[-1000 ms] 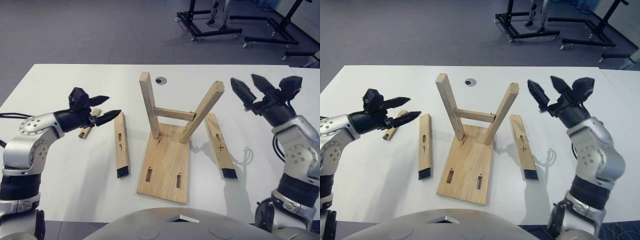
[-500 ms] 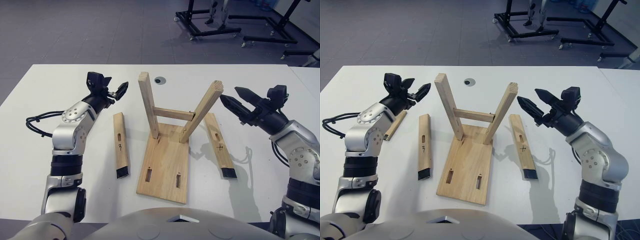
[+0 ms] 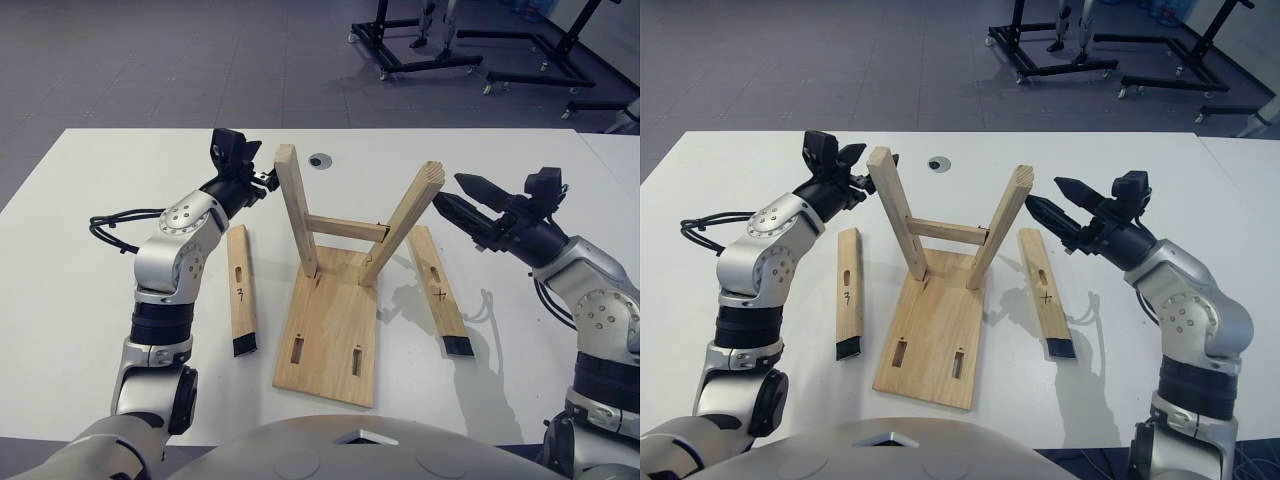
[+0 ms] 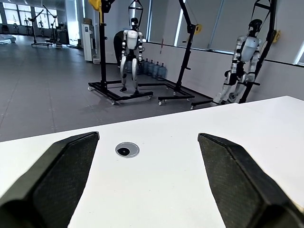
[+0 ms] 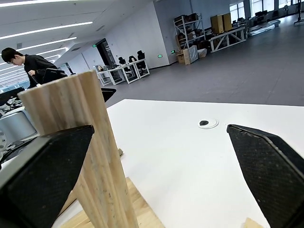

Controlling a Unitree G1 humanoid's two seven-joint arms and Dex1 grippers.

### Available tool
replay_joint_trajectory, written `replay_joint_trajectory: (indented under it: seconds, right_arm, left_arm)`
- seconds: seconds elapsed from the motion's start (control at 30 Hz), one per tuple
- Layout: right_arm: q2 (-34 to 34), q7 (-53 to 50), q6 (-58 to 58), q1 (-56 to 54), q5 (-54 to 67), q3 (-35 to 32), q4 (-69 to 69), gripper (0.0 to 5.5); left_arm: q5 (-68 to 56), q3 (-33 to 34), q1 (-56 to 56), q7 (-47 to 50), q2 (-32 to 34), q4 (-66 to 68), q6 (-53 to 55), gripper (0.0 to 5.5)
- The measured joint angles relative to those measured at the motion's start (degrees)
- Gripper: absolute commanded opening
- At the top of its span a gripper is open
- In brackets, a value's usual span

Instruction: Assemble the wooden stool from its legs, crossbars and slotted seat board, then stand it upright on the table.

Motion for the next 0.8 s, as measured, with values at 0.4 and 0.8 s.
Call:
replay_joint_trajectory:
  seconds: [0.4,0.8]
  right_arm:
    - [-0.9,0.2,-2.6,-0.9,-2.3,3.0,0.6,5.17]
    - [-1.3,-1.7,-2.8,1.2,-2.2,0.7,-0.5,5.17]
  left_arm:
    - [3.9,-1.1,-1.2,6.1,-1.1,-3.4,4.7,3.82]
    - [6.7,2.6,12.4,23.6,-9.5,-29.1,19.6,3.82]
